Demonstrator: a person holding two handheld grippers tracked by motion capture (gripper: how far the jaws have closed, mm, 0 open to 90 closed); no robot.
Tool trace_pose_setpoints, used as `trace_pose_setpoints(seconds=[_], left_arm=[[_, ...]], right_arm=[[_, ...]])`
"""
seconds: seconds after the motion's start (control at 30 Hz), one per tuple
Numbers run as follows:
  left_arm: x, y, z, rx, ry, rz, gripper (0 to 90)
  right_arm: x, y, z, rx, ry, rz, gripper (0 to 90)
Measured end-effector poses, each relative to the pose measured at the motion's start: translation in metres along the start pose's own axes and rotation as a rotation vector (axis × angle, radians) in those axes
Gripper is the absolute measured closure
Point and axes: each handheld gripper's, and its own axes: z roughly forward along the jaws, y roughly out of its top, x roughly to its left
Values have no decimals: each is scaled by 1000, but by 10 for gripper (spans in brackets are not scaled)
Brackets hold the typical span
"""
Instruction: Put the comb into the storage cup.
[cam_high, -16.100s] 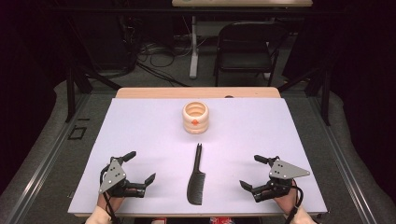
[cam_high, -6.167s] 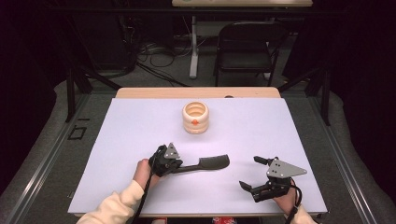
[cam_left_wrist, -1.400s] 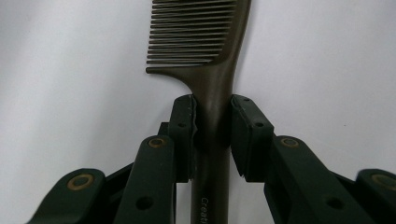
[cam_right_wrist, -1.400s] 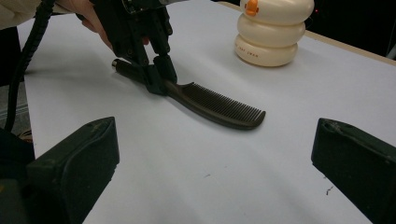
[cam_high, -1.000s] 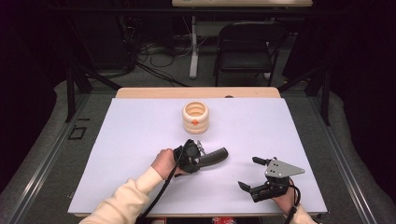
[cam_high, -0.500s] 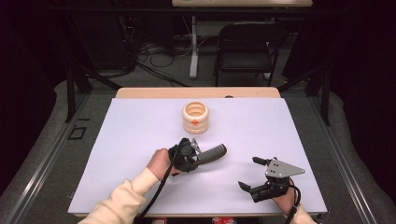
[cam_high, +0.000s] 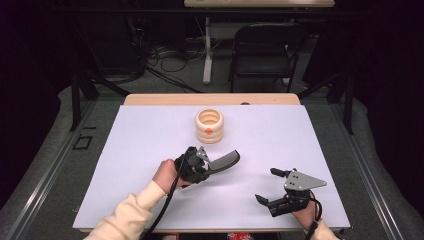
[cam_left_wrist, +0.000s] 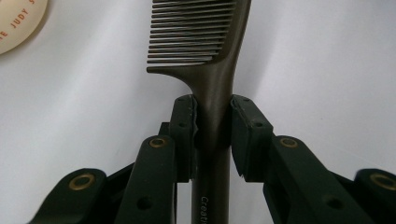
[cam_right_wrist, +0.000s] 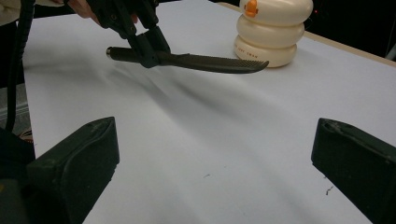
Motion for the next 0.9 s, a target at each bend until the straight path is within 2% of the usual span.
trace_pose_setpoints(seconds=[0.5, 0.9], left_arm=[[2, -6, -6, -50, 5, -14, 720], [3, -7, -7, -65, 15, -13, 720]], right_arm=[[-1, 0, 0, 1, 3, 8, 0], [0, 1, -1, -1, 0, 2, 0]])
